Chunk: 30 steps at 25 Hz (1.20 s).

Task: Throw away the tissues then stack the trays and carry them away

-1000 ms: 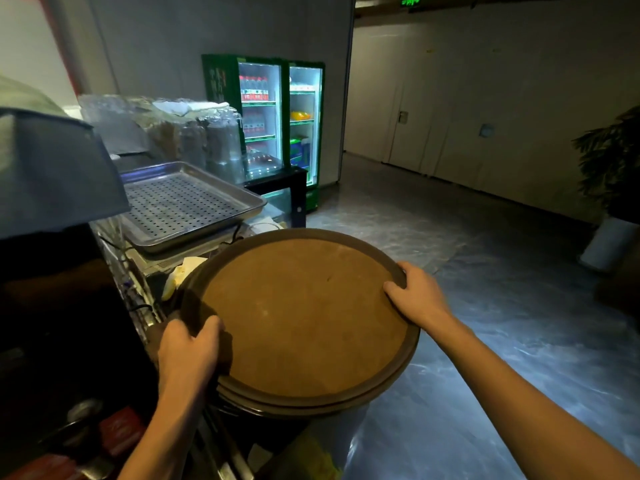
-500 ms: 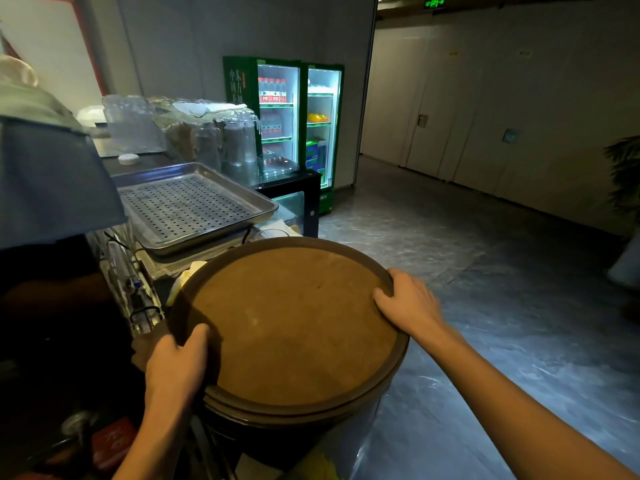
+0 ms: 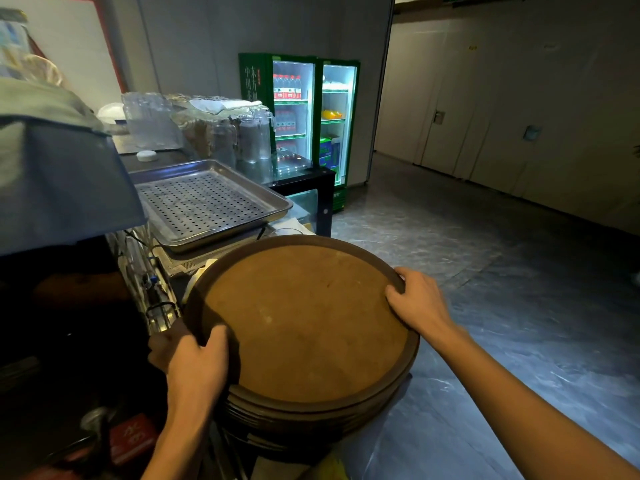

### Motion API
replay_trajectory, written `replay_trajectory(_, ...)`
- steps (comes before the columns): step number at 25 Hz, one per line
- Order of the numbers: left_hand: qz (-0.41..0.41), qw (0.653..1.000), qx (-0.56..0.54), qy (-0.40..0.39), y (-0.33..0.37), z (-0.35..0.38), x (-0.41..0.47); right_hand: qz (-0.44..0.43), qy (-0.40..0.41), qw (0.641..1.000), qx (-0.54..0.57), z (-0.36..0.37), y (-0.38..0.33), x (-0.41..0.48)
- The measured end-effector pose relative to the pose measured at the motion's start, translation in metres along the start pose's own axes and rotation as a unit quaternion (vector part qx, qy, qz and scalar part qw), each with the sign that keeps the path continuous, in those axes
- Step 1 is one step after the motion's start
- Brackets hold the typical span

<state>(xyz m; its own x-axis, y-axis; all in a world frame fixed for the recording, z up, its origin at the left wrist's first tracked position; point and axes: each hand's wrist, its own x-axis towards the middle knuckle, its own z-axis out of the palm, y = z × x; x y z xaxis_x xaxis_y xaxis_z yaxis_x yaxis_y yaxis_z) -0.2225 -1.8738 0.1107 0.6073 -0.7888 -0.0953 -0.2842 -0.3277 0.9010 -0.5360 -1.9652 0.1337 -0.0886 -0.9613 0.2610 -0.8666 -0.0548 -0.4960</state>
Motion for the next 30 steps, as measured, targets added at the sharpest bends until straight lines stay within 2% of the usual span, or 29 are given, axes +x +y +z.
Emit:
replay_trajectory(5, 0.011, 0.999, 0.033, -0.008, -0.001, -0.002, -0.003, -0.001, 0.012, 0.999, 0.036, 0.003, 0.004, 0.002)
replay_trajectory(9, -0.005, 1.000, 0.006, 0.003, -0.001, 0.001, -0.006, -0.004, 0.010, 0.999, 0.034, 0.006, 0.004, 0.001)
replay_trajectory(14, 0.006, 1.000, -0.018, 0.017, 0.003, -0.001, -0.013, 0.044, 0.011, 0.996, 0.074, 0.002, 0.005, -0.005)
replay_trajectory(17, 0.062, 0.998, 0.004, 0.007, 0.004, -0.006, -0.014, 0.062, -0.009, 0.994, 0.088, -0.002, 0.005, -0.013)
replay_trajectory(21, 0.146, 0.987, 0.054, -0.029, -0.001, -0.014, -0.021, 0.090, 0.013, 0.990, 0.110, -0.006, -0.002, -0.047)
replay_trajectory(24, 0.231, 0.965, 0.104, -0.073, -0.008, -0.022, -0.033, 0.091, 0.045, 0.987, 0.125, -0.009, -0.010, -0.088)
replay_trajectory(26, 0.251, 0.950, 0.151, -0.110, -0.013, -0.027, -0.044, 0.086, 0.052, 0.988, 0.115, -0.013, -0.018, -0.116)
replay_trajectory(30, 0.322, 0.924, 0.136, -0.158, -0.021, -0.048, -0.068, 0.104, 0.046, 0.989, 0.091, -0.026, -0.038, -0.176)
